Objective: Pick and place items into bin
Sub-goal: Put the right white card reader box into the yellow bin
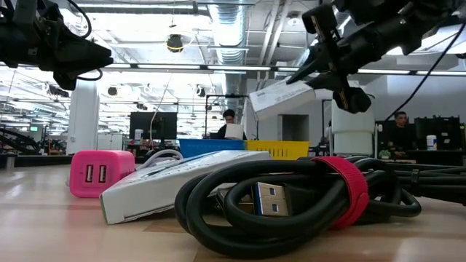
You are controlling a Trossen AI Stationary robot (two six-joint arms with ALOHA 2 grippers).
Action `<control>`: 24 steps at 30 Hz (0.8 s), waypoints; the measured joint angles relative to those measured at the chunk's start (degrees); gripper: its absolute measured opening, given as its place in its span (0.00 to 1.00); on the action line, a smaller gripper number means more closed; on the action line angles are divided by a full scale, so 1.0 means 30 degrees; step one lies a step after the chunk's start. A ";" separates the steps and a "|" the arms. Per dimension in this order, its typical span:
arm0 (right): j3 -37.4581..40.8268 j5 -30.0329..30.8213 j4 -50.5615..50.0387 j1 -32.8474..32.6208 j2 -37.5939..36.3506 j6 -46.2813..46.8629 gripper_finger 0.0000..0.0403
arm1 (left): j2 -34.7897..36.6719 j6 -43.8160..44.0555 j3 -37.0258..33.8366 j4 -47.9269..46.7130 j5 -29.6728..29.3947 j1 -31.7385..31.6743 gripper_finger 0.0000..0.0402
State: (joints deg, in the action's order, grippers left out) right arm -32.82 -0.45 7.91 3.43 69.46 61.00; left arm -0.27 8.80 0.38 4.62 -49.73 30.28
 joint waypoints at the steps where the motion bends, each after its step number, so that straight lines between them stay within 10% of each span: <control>1: 0.0000 -0.0217 -0.0324 0.0360 -0.0118 -0.0263 0.13 | 0.0000 0.0000 0.0004 0.0003 0.0001 0.0000 0.24; 24: 0.0000 -0.4847 -0.0927 0.6020 0.0092 -0.1991 0.13 | -0.0001 0.0000 0.0007 0.0005 0.0002 0.0000 0.24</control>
State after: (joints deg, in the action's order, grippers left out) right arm -32.82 -15.00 5.13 21.49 69.73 55.02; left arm -0.28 8.80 0.40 4.64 -49.72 30.28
